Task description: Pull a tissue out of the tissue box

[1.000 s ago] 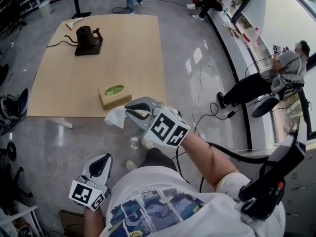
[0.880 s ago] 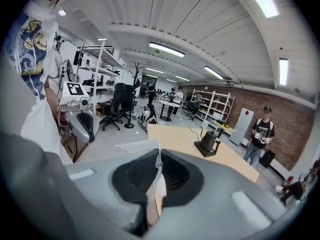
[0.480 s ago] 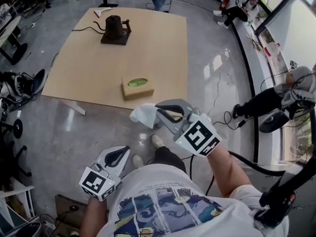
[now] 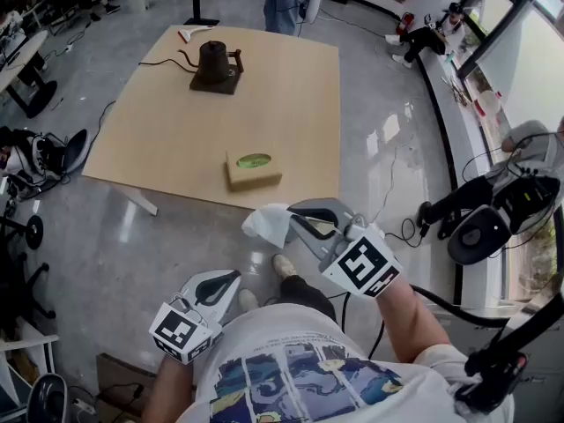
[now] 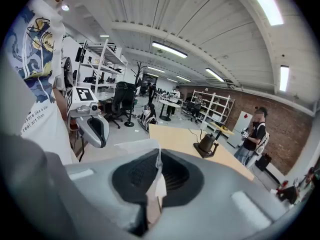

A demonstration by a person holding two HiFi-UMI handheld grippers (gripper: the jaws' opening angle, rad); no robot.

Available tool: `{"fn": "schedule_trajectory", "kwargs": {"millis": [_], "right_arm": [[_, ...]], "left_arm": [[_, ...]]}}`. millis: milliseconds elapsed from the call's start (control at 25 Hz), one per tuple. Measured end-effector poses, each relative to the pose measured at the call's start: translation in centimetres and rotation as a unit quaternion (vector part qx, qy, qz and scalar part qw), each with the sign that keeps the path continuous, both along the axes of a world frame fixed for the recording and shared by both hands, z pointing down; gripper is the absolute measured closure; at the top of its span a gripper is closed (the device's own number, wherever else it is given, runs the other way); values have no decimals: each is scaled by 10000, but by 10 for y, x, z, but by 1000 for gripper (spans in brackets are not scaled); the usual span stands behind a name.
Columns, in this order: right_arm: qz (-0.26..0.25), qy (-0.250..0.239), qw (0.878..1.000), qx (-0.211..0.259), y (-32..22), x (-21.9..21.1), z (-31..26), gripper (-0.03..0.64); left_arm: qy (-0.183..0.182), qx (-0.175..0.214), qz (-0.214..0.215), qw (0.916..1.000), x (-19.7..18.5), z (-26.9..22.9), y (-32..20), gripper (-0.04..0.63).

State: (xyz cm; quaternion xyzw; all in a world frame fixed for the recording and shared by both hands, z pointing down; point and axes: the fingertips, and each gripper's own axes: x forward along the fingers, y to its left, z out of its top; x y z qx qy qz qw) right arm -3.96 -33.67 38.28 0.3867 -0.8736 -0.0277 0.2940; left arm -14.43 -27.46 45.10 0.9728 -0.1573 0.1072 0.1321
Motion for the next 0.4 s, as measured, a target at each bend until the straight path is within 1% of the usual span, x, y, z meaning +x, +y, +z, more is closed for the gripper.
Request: {"fn": "schedule_trajectory", "kwargs": {"millis": [400], "right_arm": [[-17,2,10000,-13,7,2,-1,614]], "left_arm": [[-24,-6,-39,10000,-1,1,6,592]]}}
